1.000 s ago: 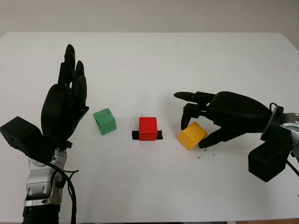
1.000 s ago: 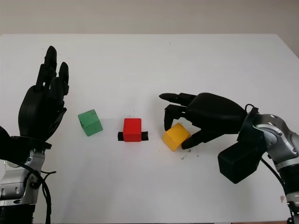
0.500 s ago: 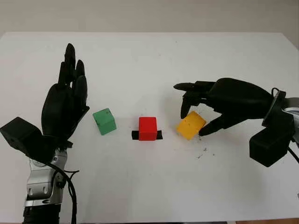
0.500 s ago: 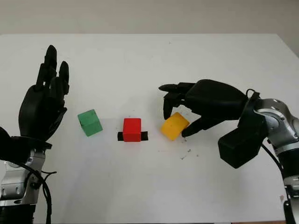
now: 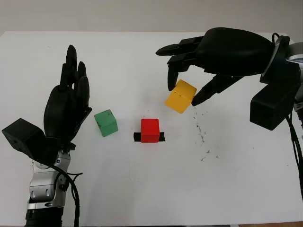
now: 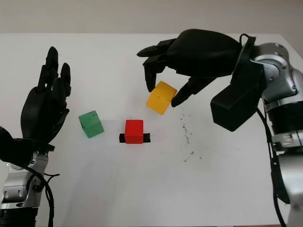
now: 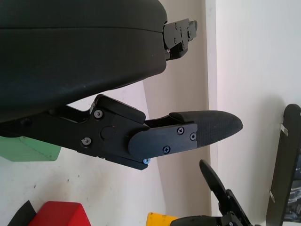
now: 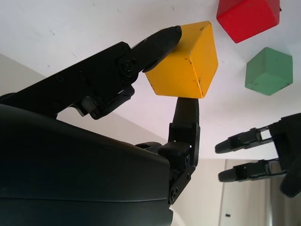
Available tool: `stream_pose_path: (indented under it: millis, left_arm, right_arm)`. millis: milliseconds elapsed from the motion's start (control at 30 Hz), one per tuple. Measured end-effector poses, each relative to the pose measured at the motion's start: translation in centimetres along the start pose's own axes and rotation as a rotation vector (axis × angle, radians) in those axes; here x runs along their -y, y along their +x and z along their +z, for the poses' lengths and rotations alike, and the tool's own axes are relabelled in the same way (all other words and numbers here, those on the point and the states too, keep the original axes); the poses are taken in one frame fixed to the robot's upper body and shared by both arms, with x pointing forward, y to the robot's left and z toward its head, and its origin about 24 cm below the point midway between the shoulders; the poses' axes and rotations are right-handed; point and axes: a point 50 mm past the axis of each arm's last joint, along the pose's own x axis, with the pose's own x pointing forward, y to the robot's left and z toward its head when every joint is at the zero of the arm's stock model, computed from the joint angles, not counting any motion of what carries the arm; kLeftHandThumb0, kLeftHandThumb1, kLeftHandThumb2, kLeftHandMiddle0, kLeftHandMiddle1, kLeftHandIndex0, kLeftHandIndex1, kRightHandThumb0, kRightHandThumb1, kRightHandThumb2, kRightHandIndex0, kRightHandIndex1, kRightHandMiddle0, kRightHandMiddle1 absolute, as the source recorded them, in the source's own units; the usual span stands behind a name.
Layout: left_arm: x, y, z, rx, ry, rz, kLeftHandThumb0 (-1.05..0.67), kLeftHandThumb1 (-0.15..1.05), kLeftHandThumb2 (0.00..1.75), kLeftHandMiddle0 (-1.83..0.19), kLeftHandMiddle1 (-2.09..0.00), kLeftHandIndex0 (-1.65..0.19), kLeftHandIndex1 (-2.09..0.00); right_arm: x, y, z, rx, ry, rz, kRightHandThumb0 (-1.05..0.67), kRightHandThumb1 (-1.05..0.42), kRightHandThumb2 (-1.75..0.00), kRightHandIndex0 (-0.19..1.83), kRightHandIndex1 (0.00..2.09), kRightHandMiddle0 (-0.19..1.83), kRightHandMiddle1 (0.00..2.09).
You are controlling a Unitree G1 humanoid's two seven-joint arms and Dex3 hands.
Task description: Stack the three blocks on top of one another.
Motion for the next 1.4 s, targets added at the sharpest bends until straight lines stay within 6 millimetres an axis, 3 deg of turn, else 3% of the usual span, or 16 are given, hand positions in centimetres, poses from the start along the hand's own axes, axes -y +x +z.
stream_pose_path:
  millis: [233,500,900,1400]
  left_arm:
    - [0.1,-0.2,0.3,0.008,0.005,0.0,-0.75,1.05,0.56,0.19,0.0,0.19,0.0]
    - [0.2,-0.5,0.2,0.012,-0.005,0.022,-0.73,1.05,0.56,0.19,0.0,0.19,0.0]
    - [0.3,-0.8,0.3,0.016,-0.007,0.043,-0.75,1.05,0.55,0.19,0.0,0.19,0.0]
    - [0.5,-1.2,0.1,0.012,-0.022,0.078,-0.75,1.05,0.54,0.19,0.0,0.19,0.0]
  right_arm:
    - [-0.6,2.7,0.9,0.133,-0.065,0.01,-0.45,-0.86,-0.06,0.34,0.06,0.61,1.33]
    - [-1.8,3.9,2.0,0.267,-0.132,-0.016,-0.39,-0.9,-0.06,0.32,0.05,0.5,1.47]
    - [-3.4,5.4,3.0,0.376,-0.271,-0.023,-0.5,-0.91,-0.06,0.27,0.03,0.49,1.49]
    - [-3.4,6.2,2.9,0.433,-0.412,-0.019,-0.51,-0.91,-0.06,0.28,0.05,0.47,1.5]
